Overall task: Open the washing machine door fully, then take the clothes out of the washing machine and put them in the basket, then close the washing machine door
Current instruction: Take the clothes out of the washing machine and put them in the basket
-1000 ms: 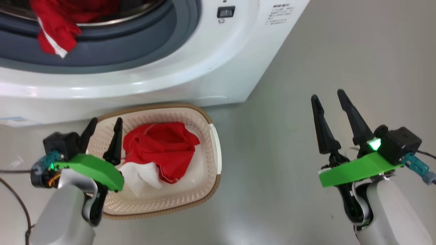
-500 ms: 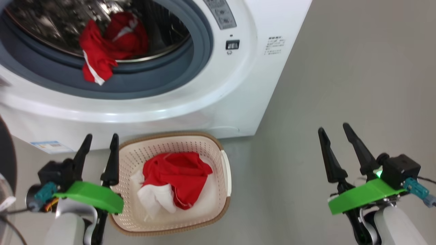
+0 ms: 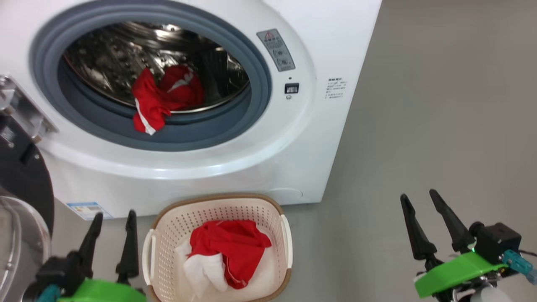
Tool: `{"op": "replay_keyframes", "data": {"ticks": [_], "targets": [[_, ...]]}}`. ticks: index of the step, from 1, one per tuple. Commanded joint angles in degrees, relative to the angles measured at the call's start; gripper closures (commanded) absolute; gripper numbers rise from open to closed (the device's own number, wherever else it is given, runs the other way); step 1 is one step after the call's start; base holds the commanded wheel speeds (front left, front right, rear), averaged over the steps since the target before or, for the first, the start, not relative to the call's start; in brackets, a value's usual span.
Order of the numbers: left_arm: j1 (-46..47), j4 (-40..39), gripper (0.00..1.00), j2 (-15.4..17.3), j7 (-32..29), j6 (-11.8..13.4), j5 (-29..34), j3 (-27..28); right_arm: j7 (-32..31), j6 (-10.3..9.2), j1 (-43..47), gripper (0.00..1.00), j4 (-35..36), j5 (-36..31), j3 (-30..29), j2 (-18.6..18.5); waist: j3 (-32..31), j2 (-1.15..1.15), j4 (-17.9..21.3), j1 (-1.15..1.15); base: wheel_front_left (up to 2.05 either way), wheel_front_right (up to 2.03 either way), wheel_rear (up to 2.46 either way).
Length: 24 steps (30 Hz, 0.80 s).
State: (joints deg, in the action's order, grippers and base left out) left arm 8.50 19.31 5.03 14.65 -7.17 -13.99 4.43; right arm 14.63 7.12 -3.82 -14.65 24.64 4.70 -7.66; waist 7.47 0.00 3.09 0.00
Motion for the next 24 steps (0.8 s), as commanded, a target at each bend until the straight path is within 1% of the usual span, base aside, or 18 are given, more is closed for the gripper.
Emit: {"op": "replay_keyframes", "data": {"ticks": [1, 6, 10, 18, 24], "targets": [[-1.01, -2.33, 0.0, 0.73, 0.35, -0.32, 0.66, 2.56, 0.37, 0.36, 0.47, 0.0, 1.29, 0.25, 1.11, -1.11, -1.6, 0.0, -0.22, 0.0, 0.0, 0.0, 0.0], [-5.71, -6.29, 0.0, -0.06, 0.35, -0.32, 1.1, 4.12, 0.37, 0.36, 1.78, 0.0, 1.66, 0.48, 0.7, -1.38, -2.4, 0.0, -0.1, 0.0, 0.0, 0.0, 0.0], [-7.79, -8.55, 0.0, -0.59, 0.35, -0.32, 1.46, 4.59, 0.37, 0.36, 2.44, 0.0, 1.88, 0.56, 0.32, -1.53, -2.41, 0.0, -0.18, 0.0, 0.0, 0.0, 0.0], [-8.49, -10.36, 0.0, -1.02, 0.35, -0.32, 1.64, 4.83, 0.37, 0.36, 2.27, 0.0, 2.18, 0.34, -0.07, -1.23, -1.68, 0.0, 0.03, 0.0, 0.0, 0.0, 0.0], [-7.81, -10.18, 0.0, -1.18, 0.35, -0.32, 1.65, 4.45, 0.37, 0.36, 1.86, 0.0, 2.4, 0.15, -0.28, -0.68, -0.65, 0.0, 0.17, 0.0, 0.0, 0.0, 0.0]]}}
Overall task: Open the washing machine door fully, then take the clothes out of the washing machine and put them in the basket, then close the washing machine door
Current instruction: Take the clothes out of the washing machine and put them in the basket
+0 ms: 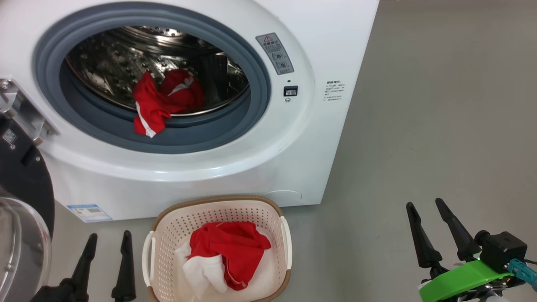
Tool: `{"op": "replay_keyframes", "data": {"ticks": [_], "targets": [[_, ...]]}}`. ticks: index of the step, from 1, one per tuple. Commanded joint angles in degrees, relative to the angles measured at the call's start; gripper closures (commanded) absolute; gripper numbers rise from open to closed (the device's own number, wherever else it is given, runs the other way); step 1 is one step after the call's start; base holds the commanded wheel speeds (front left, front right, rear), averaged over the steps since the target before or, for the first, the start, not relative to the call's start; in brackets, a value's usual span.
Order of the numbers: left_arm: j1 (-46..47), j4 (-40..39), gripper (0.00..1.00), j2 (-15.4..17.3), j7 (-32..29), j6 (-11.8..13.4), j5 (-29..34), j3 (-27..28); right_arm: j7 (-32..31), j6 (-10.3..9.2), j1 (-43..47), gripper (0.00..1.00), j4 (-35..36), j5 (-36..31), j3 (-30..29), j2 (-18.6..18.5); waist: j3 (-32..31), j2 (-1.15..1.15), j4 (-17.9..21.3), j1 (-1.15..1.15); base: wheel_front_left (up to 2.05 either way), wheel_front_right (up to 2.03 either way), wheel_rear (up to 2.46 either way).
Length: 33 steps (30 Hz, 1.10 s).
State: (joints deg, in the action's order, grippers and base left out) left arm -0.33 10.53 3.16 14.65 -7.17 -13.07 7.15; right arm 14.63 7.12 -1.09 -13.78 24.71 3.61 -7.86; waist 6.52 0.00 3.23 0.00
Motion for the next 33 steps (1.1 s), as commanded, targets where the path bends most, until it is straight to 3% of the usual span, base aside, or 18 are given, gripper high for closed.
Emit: {"op": "replay_keyframes", "data": {"ticks": [1, 14, 23, 33], "targets": [[1.23, -1.1, 0.0, 0.67, 0.35, -0.32, 0.7, 1.66, 0.37, 0.36, -0.99, 0.0, 1.55, 0.03, 0.75, -0.36, 0.56, 0.0, 0.02, 0.0, 0.0, 0.0, 0.0], [14.01, 5.2, 0.0, 3.31, -0.18, -0.08, 3.85, -2.48, 0.37, 0.36, -4.99, 0.0, 2.63, -0.94, 0.21, 2.3, 7.99, 0.0, -0.08, 0.0, 0.0, 0.0, 0.0], [32.12, 15.13, 0.0, 7.69, -5.55, 3.6, 13.03, -7.97, 0.37, 0.36, -9.35, 0.0, 3.23, -1.7, 0.75, 4.17, 14.94, 0.0, 1.51, 0.0, 0.0, 0.0, 0.0], [46.2, 26.34, 0.0, 9.48, -9.51, 4.95, 15.53, -9.82, 0.37, 0.36, -12.2, 0.0, 3.33, -1.29, 1.52, 4.91, 18.53, 0.0, 3.49, 0.0, 0.0, 0.0, 0.0]]}}
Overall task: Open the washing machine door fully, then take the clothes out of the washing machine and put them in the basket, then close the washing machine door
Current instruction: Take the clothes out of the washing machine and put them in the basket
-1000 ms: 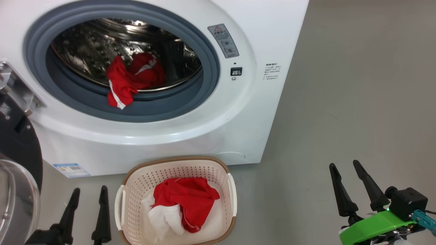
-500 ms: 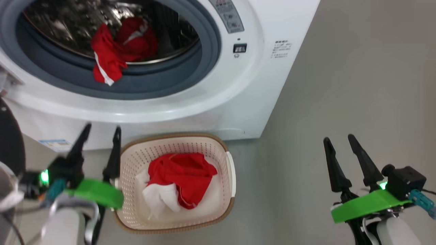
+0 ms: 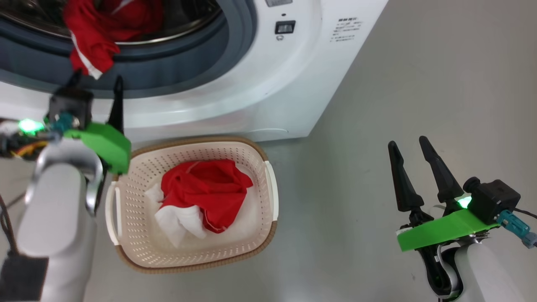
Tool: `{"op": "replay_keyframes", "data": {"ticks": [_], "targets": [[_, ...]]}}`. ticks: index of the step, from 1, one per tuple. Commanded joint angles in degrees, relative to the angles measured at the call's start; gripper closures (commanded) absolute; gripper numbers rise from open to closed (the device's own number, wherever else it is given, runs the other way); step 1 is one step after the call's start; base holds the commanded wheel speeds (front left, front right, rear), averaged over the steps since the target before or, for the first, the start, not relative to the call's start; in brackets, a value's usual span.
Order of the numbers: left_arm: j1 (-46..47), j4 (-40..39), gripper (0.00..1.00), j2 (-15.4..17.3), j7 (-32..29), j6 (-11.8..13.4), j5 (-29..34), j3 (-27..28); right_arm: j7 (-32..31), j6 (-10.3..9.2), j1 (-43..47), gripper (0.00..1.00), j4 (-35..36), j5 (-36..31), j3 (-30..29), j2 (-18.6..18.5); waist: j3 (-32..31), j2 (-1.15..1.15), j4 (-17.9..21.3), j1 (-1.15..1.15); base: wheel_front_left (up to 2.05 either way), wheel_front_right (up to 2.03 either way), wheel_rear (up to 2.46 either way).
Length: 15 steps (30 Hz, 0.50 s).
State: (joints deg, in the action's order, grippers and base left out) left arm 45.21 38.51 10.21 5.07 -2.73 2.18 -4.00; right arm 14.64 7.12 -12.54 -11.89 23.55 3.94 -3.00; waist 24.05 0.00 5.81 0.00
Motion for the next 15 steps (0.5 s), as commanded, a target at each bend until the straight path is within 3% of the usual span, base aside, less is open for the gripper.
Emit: {"op": "replay_keyframes", "data": {"ticks": [1, 15], "targets": [[2.09, -0.33, 0.0, 2.53, -0.2, 0.61, 0.29, 1.3, 0.36, 0.36, -0.88, 0.0, 1.48, 0.09, 1.25, 0.08, 1.24, 0.0, 1.02, 0.0, 0.0, 0.0, 0.0], [18.84, 19.28, 0.0, 5.0, -1.37, 1.42, -0.72, 1.5, 0.36, 0.36, -3.31, 0.0, 1.72, 1.88, 3.56, 0.12, 4.53, 0.0, 3.05, 0.0, 0.0, 0.0, 0.0]]}}
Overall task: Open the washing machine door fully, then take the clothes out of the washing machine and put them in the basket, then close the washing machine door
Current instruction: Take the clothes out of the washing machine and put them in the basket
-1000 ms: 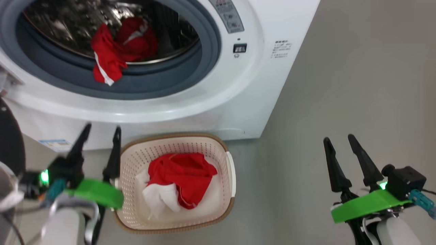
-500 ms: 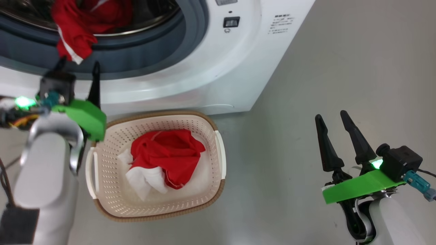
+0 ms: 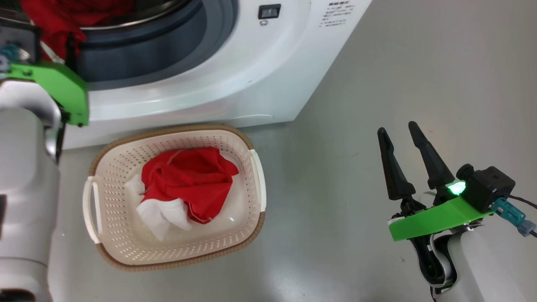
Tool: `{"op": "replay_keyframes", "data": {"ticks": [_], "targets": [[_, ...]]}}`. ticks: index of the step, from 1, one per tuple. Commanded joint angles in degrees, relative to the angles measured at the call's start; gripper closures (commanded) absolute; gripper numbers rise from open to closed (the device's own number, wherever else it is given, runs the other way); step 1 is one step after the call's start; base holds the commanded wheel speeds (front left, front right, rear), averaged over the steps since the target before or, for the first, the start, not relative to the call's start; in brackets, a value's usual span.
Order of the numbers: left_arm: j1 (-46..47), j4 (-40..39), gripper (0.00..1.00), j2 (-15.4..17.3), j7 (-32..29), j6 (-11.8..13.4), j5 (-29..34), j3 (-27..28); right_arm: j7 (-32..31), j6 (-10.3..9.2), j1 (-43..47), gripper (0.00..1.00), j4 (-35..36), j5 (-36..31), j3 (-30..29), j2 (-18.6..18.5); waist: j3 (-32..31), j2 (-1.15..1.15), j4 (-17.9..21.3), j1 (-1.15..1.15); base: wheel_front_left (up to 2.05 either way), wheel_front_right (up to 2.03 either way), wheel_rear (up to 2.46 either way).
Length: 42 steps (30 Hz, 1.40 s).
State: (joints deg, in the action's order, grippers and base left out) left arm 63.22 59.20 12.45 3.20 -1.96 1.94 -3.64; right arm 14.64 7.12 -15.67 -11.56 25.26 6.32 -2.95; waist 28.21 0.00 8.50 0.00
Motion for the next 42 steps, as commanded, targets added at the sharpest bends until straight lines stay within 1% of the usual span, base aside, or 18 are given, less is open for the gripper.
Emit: {"op": "replay_keyframes", "data": {"ticks": [1, 6, 9, 17, 18, 19, 20, 21, 22, 24, 28, 35, 39, 42], "targets": [[1.83, -0.04, 0.0, 3.11, 0.56, 0.6, -0.59, 1.17, 0.36, 0.36, -0.4, 0.0, 1.43, 0.22, 1.34, 0.06, 0.73, 0.0, 0.57, 0.0, 0.0, 0.0, 0.0], [5.48, 5.88, 0.0, 4.02, 0.73, 0.78, -1.12, 1.19, 0.36, 0.36, -1.36, 0.0, 1.54, 0.45, 1.77, 0.07, 1.98, 0.0, 1.43, 0.0, 0.0, 0.0, 0.0], [6.99, 8.47, 0.0, 4.26, 1.18, 0.48, -1.87, 1.44, 0.36, 0.36, -1.57, 0.0, 1.63, 0.64, 1.88, 0.07, 2.47, 0.0, 1.85, 0.0, 0.0, 0.0, 0.0], [9.08, 12.12, 0.0, 5.13, 2.61, -0.29, -2.96, 1.27, 0.36, 0.36, -1.78, 0.0, 1.69, 1.13, 2.12, 0.07, 2.95, 0.0, 2.79, 0.0, 0.0, 0.0, 0.0], [9.16, 12.36, 0.18, 5.12, 2.79, -0.36, -3.09, 1.23, 0.36, 0.36, -1.79, 0.0, 1.68, 1.17, 2.16, 0.07, 2.95, 0.0, 2.87, 0.0, 0.0, 0.0, 0.0], [9.23, 12.55, 0.47, 5.13, 3.03, -0.6, -3.21, 1.14, 0.36, 0.36, -1.81, 0.0, 1.66, 1.21, 2.2, 0.07, 2.96, 0.0, 2.96, 0.0, 0.0, 0.0, 0.0], [9.27, 12.74, 0.6, 5.24, 3.22, -0.73, -3.27, 1.04, 0.36, 0.36, -1.85, 0.0, 1.65, 1.27, 2.23, 0.07, 2.98, 0.0, 3.08, 0.0, 0.0, 0.0, 0.0], [9.29, 12.9, 0.87, 5.33, 3.46, -0.86, -3.36, 0.95, 0.36, 0.36, -1.88, 0.0, 1.65, 1.32, 2.21, 0.07, 2.94, 0.0, 3.17, 0.0, 0.0, 0.0, 0.0], [9.3, 13.03, 1.0, 5.38, 3.82, -1.21, -3.66, 1.04, 0.36, 0.36, -1.89, 0.0, 1.68, 1.33, 2.16, 0.07, 2.91, 0.0, 3.22, 0.0, 0.0, 0.0, 0.0], [9.3, 13.3, 1.0, 5.38, 4.33, -1.76, -4.15, 1.09, 0.36, 0.36, -1.85, 0.0, 1.71, 1.31, 2.02, 0.07, 2.81, 0.0, 3.18, 0.0, 0.0, 0.0, 0.0], [9.12, 13.59, 1.0, 5.04, 5.32, -1.99, -4.62, 0.99, 0.36, 0.36, -1.73, 0.0, 1.64, 1.15, 1.71, 0.07, 2.52, 0.0, 2.96, 0.0, 0.0, 0.0, 0.0], [7.28, 13.6, 1.0, 3.23, 9.92, -3.04, -6.83, 1.6, 0.36, 0.36, -1.04, 0.0, 1.36, 0.52, 0.95, 0.07, 0.3, 0.0, 1.74, 0.0, 0.0, 0.0, 0.0], [4.74, 11.6, 1.0, 2.29, 11.51, -3.71, -8.02, 1.89, 0.36, 0.36, -0.4, 0.0, 1.14, 0.19, 0.71, 0.07, -1.58, 0.0, 1.06, 0.0, 0.0, 0.0, 0.0], [1.9, 7.4, 1.0, 1.56, 11.74, -4.1, -9.07, 2.43, 0.36, 0.36, 0.29, 0.0, 0.97, -0.21, 0.35, 0.07, -2.95, 0.0, 0.43, 0.0, 0.0, 0.0, 0.0]]}}
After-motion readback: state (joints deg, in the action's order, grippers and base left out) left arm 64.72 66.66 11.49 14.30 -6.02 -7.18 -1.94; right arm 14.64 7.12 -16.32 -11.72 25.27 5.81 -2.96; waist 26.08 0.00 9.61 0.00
